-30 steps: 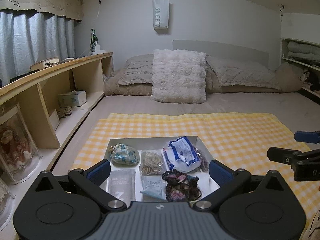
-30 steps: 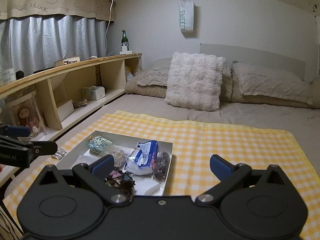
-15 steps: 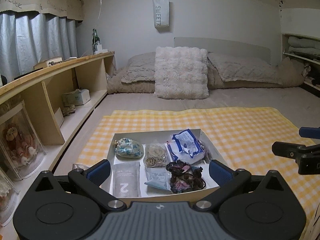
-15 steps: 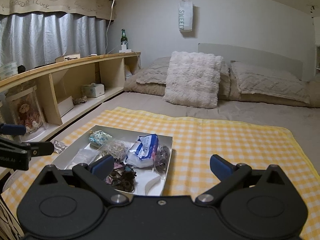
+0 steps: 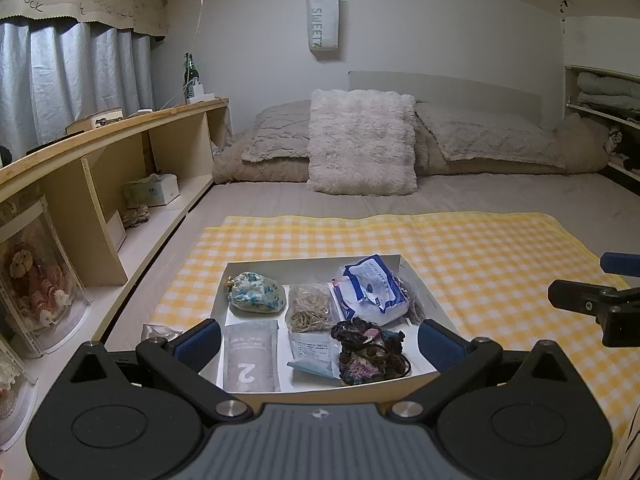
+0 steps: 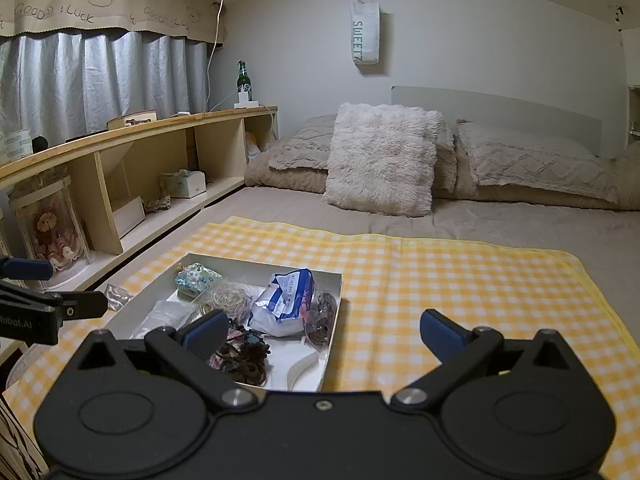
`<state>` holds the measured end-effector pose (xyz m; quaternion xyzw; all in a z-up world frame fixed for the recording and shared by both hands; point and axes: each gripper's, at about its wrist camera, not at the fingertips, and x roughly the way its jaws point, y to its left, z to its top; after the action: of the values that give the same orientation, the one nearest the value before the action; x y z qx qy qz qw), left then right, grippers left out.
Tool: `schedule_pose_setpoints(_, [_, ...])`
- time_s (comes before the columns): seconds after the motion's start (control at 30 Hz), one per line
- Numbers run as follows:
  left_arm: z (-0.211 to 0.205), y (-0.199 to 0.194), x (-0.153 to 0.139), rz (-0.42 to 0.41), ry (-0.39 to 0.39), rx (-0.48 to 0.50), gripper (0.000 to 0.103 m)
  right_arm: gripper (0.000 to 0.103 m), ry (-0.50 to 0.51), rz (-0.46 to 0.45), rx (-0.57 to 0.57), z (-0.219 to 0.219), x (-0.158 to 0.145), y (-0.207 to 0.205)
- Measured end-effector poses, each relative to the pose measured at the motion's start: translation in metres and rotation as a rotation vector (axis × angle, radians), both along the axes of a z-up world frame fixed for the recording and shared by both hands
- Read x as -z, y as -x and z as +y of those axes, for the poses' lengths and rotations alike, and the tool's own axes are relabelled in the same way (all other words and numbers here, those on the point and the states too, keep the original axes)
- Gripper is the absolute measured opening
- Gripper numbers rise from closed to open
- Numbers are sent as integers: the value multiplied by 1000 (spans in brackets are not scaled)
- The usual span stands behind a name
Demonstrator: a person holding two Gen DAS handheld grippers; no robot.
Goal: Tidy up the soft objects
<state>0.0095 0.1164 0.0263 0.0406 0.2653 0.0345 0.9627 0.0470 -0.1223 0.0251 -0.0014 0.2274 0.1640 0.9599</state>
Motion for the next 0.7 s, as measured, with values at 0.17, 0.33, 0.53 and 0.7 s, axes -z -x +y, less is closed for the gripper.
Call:
schedule_pose_setpoints(0.17, [0, -1, 1, 3, 1, -6, 103, 103, 4, -1, 0, 2, -1, 1])
schedule_pose_setpoints(0.33, [0, -1, 1, 3, 3, -7, 103, 103, 6, -1, 2, 3, -2, 1])
schedule_pose_setpoints(0.53, [0, 0, 1, 3, 3, -6, 103, 103, 6, -2, -5, 3, -1, 1])
schedule_pose_setpoints(0.7, [0, 0, 0, 2, 2, -5, 103, 103, 9, -4, -13, 2, -1, 1])
